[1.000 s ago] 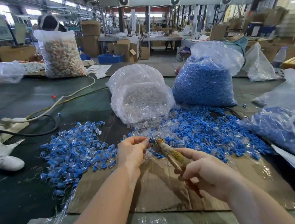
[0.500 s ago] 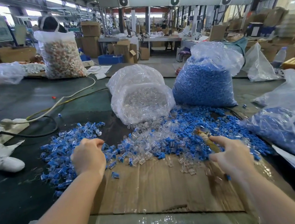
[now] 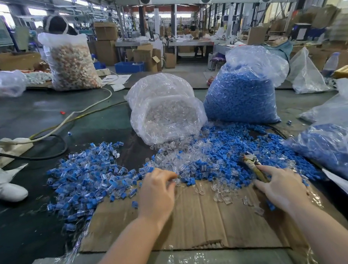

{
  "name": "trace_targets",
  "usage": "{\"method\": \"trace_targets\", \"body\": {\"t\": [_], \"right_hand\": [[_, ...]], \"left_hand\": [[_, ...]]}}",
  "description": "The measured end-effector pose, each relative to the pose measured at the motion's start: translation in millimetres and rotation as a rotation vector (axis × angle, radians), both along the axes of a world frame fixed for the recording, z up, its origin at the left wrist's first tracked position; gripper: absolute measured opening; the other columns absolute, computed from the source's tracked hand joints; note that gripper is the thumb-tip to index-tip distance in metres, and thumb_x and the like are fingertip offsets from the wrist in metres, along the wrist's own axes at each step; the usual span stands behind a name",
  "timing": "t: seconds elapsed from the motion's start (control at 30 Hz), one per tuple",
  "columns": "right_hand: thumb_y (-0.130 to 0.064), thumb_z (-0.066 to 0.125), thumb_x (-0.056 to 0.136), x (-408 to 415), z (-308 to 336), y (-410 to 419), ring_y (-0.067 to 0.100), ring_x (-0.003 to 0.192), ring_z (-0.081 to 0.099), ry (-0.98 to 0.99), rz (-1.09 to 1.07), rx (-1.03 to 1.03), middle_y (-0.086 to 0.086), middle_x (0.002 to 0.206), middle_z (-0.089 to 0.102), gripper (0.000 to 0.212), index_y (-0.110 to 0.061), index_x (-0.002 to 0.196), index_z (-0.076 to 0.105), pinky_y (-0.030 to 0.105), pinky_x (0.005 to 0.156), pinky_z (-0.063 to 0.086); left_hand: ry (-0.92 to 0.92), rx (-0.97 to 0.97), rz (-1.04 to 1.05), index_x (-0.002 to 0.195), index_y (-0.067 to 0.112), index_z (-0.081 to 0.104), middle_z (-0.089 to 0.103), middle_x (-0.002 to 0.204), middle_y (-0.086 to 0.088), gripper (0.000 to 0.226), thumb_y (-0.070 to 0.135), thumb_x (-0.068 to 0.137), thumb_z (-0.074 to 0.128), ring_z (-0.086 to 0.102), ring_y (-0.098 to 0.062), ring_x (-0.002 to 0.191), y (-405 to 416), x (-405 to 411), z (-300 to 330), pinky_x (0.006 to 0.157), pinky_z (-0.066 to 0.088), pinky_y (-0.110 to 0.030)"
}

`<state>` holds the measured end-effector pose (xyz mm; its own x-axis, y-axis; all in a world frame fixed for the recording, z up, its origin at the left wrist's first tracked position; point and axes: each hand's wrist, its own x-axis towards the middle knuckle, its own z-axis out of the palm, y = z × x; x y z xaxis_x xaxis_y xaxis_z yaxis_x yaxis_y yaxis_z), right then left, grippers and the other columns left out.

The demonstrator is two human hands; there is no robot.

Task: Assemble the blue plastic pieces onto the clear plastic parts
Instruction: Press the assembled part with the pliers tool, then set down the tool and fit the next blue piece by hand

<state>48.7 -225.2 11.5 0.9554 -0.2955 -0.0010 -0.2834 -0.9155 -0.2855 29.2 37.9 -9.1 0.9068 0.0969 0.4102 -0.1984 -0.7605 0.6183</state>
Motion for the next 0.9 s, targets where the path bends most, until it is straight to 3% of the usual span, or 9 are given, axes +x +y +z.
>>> {"method": "trace_targets", "body": {"t": [0.1, 0.23, 0.33, 0.43, 0.5, 0.6, 0.73, 0.9], "right_hand": [[-0.057, 0.049, 0.087, 0.6, 2.5, 0.8, 0.033, 0.124, 0.037, 0.028, 0.008, -0.080, 0.011, 0.133, 0.047, 0.056, -0.034, 0.138, 0.039, 0.044, 0.104, 0.032], [-0.043, 0.055, 0.088, -6.8, 8.2, 19.5, 0.024, 0.125, 0.038, -0.228, 0.092, -0.169, 0.004, 0.134, 0.046, 0.048, -0.032, 0.134, 0.045, 0.045, 0.106, 0.027], [-0.030, 0.056, 0.090, -8.4, 6.5, 45.8, 0.016, 0.119, 0.040, -0.353, 0.305, -0.126, -0.004, 0.125, 0.051, 0.034, -0.029, 0.125, 0.055, 0.038, 0.104, 0.029], [-0.027, 0.051, 0.093, -3.9, 2.0, 75.2, 0.014, 0.114, 0.040, -0.353, 0.447, -0.056, -0.009, 0.119, 0.053, 0.028, -0.031, 0.119, 0.058, 0.034, 0.099, 0.027], [-0.025, 0.049, 0.094, 1.1, -1.6, 92.9, 0.015, 0.113, 0.040, -0.329, 0.491, -0.014, -0.009, 0.117, 0.054, 0.027, -0.032, 0.117, 0.059, 0.035, 0.094, 0.026], [-0.025, 0.047, 0.094, 8.3, -8.5, 111.7, 0.016, 0.112, 0.039, -0.268, 0.525, -0.019, -0.011, 0.116, 0.054, 0.028, -0.037, 0.115, 0.061, 0.033, 0.087, 0.022], [-0.029, 0.047, 0.093, 11.7, -14.6, 121.0, 0.017, 0.106, 0.041, -0.244, 0.525, -0.076, -0.012, 0.107, 0.056, 0.023, -0.039, 0.105, 0.064, 0.034, 0.077, 0.013], [-0.031, 0.047, 0.093, 12.3, -20.0, 122.3, 0.017, 0.104, 0.043, -0.265, 0.486, -0.104, -0.010, 0.103, 0.056, 0.016, -0.032, 0.101, 0.061, 0.036, 0.083, 0.015]], "left_hand": [[0.057, 0.029, -0.157, 0.119, 0.024, 0.059, 0.058, 0.108, 0.007, 0.028, 0.020, 0.091, 0.055, 0.046, -0.001, 0.095, -25.4, -0.9, -9.7, 0.090, 0.037, -0.013], [0.080, 0.128, -0.248, 0.133, 0.027, 0.046, 0.053, 0.120, 0.011, 0.040, 0.022, 0.094, 0.049, 0.037, -0.001, 0.107, -42.4, -1.8, -18.2, 0.100, 0.028, -0.015], [0.066, 0.120, -0.244, 0.122, 0.024, 0.057, 0.055, 0.111, 0.011, 0.032, 0.028, 0.090, 0.056, 0.038, -0.001, 0.100, -43.9, -1.7, -18.5, 0.093, 0.028, -0.013], [0.051, 0.058, -0.186, 0.092, 0.021, 0.061, 0.050, 0.088, 0.012, 0.010, 0.027, 0.085, 0.064, 0.045, -0.004, 0.086, -40.9, -5.3, -16.9, 0.079, 0.035, -0.013], [0.058, 0.003, -0.132, 0.086, 0.020, 0.061, 0.051, 0.084, 0.012, 0.007, 0.024, 0.084, 0.066, 0.050, -0.004, 0.080, -38.4, -8.5, -17.6, 0.074, 0.039, -0.012], [0.037, -0.120, -0.043, 0.088, 0.019, 0.064, 0.055, 0.084, 0.011, 0.005, 0.018, 0.083, 0.067, 0.051, -0.005, 0.077, -34.6, -9.0, -17.6, 0.069, 0.036, -0.007], [0.012, -0.144, 0.003, 0.109, 0.016, 0.066, 0.049, 0.089, 0.010, 0.021, 0.016, 0.089, 0.060, 0.048, -0.006, 0.083, -33.6, -6.1, -17.6, 0.070, 0.033, -0.005], [0.050, -0.127, -0.003, 0.110, 0.017, 0.065, 0.046, 0.089, 0.010, 0.021, 0.021, 0.090, 0.058, 0.048, -0.007, 0.086, -34.6, -4.3, -20.0, 0.074, 0.035, -0.011]]}}
